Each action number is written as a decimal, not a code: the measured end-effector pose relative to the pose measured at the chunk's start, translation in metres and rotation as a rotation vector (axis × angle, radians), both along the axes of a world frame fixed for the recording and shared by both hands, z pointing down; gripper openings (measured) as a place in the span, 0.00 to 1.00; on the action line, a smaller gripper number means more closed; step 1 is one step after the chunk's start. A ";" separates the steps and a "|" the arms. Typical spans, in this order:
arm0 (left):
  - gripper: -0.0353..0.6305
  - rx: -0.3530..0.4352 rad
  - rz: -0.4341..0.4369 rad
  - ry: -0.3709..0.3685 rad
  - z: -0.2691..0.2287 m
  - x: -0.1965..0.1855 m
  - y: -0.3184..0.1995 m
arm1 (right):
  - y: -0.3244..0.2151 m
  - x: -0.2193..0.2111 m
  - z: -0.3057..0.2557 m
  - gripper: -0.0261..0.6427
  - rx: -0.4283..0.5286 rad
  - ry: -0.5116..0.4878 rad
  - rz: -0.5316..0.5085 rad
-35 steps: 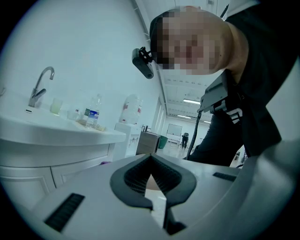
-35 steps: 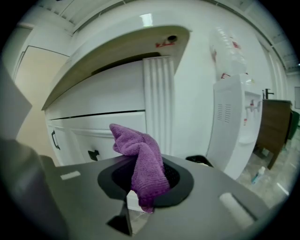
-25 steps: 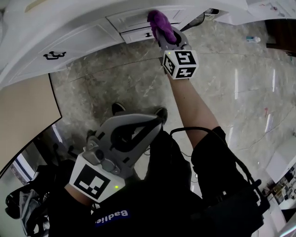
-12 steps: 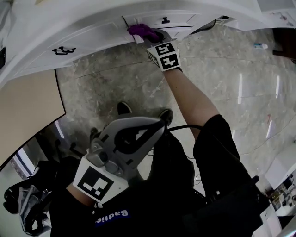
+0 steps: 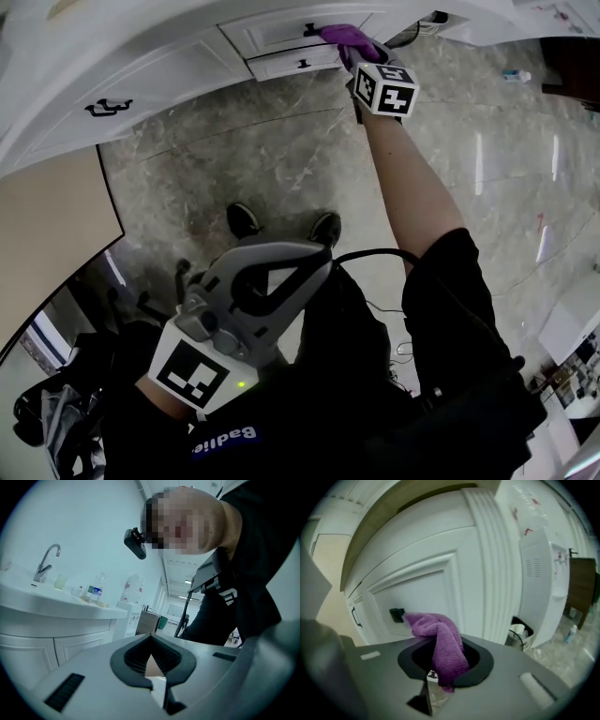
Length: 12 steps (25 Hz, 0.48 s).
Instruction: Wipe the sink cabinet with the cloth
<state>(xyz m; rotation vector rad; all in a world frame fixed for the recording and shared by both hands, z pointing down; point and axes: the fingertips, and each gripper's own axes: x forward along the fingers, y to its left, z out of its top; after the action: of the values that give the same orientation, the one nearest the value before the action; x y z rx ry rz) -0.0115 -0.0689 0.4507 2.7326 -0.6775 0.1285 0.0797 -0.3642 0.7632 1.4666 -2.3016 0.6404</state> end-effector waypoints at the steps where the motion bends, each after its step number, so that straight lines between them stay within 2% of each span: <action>1: 0.05 -0.002 0.002 0.003 0.000 0.001 0.001 | -0.002 0.016 -0.002 0.15 -0.008 -0.029 0.051; 8: 0.05 -0.005 0.012 0.014 -0.002 0.003 0.002 | 0.005 0.109 -0.004 0.15 -0.045 -0.149 0.353; 12: 0.05 -0.009 0.007 0.001 -0.008 -0.004 0.004 | 0.029 0.122 -0.004 0.15 -0.071 -0.157 0.396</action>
<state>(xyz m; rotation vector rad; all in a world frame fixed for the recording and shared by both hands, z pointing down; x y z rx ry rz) -0.0157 -0.0645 0.4432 2.7269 -0.6655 0.1307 0.2016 -0.3351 0.7593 1.9178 -2.0828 0.9648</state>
